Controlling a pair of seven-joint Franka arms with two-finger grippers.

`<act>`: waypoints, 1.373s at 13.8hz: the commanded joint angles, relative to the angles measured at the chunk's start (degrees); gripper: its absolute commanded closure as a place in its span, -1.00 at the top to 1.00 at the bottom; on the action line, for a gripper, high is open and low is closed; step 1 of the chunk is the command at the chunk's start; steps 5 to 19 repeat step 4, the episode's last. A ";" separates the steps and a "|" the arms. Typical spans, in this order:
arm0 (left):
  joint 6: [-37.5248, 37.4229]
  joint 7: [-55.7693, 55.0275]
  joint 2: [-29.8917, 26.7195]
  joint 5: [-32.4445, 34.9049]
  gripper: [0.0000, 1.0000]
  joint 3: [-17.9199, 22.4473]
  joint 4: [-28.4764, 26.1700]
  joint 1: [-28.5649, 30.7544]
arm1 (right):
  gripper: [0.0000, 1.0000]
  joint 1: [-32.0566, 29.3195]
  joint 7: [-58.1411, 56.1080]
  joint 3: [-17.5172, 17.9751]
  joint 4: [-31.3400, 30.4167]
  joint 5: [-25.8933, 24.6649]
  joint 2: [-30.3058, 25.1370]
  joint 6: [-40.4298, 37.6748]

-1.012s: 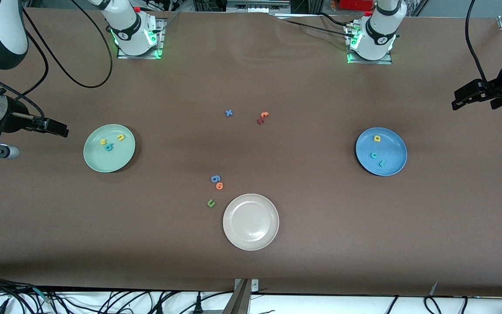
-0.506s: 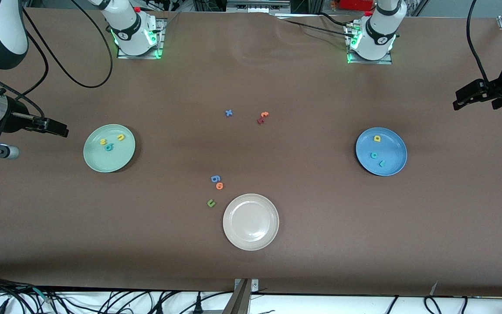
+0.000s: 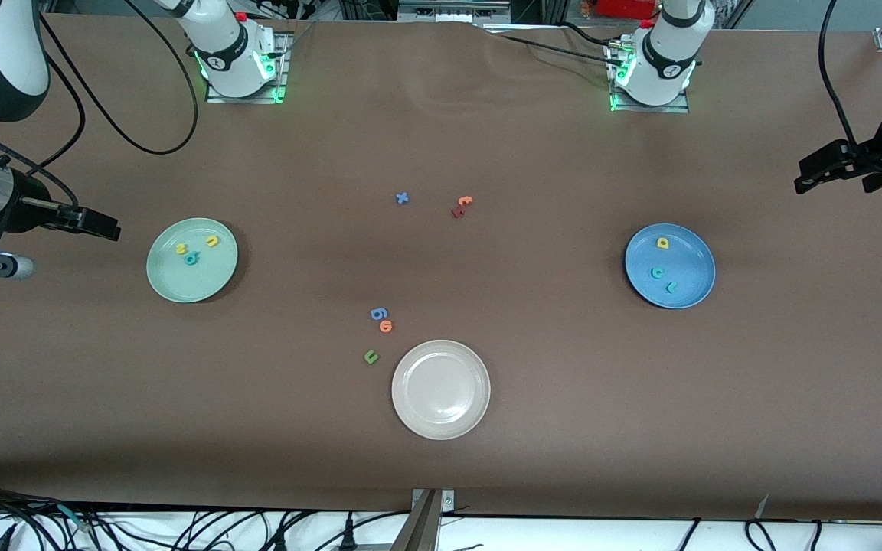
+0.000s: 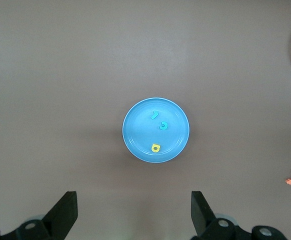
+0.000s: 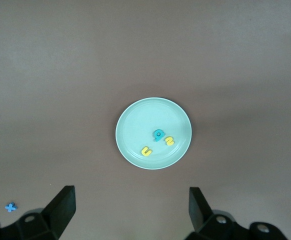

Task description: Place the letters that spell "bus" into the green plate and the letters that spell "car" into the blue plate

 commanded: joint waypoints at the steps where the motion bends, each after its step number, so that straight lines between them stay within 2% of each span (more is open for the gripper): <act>1: 0.72 1.19 -0.34 0.23 1.00 -0.16 -0.62 0.04 | 1.00 -0.38 -0.27 0.51 -0.78 -0.61 -1.06 0.01; 19: 0.72 1.19 -0.34 0.23 1.00 -0.16 -0.45 0.21 | 1.00 -0.47 -0.54 0.51 -0.78 -0.61 -1.06 0.01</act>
